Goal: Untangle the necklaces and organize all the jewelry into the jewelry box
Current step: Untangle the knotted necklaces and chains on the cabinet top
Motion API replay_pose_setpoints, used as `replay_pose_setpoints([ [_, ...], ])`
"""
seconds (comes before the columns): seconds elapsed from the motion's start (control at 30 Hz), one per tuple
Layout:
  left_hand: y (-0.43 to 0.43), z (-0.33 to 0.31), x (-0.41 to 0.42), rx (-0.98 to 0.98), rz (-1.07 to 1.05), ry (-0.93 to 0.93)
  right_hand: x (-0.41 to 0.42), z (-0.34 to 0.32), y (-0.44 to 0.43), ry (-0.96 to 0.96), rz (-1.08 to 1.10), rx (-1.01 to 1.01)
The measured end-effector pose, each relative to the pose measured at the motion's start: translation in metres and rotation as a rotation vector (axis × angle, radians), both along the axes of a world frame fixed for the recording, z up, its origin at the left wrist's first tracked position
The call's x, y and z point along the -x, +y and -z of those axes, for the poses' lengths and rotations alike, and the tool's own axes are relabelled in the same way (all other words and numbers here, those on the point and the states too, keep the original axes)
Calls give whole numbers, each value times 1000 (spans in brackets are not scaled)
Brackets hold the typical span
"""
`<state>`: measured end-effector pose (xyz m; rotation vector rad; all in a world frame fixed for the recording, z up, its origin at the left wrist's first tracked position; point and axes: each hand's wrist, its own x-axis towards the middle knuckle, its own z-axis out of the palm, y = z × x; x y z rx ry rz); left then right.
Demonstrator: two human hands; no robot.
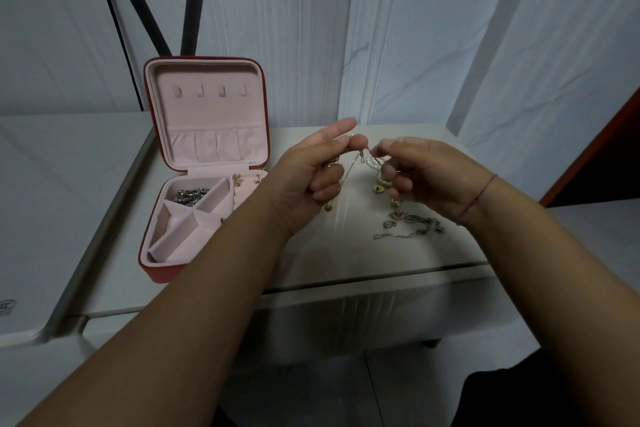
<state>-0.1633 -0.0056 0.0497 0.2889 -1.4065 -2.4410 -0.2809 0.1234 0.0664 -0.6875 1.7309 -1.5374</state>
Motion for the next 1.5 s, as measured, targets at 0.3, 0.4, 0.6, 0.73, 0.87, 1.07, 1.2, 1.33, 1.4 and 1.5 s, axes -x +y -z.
replay_pose_setpoints([
  [0.3, 1, -2, -1, -42, 53, 0, -8, 0, -1, 87, -151, 15],
  [0.4, 2, -2, -1, -48, 51, -10, -9, 0, -2, 94, -132, 37],
  [0.6, -3, 1, 1, -48, -79, -80, -4, 1, 0, 32, -104, 107],
  [0.73, -2, 5, 5, 25, -160, -154, -2, 4, -2, -38, -103, 124],
  [0.87, 0, 8, 4, 81, -176, -161, 0, 2, -5, -250, -78, 183],
  [1.07, 0, 9, 6, 201, -205, -236, 3, 0, -3, -339, -63, 161],
  [1.2, -1, 9, 6, 236, -184, -278, 3, 0, -3, -293, -69, 131],
  [1.33, 1, 8, 7, 222, -158, -271, 3, 0, -2, -218, -85, 97],
  [1.4, 1, 7, 7, 220, -159, -250, 2, 1, -3, -162, -68, 72],
  [1.5, 2, 8, 6, 240, -164, -222, 1, 2, -3, -124, -29, 62],
])
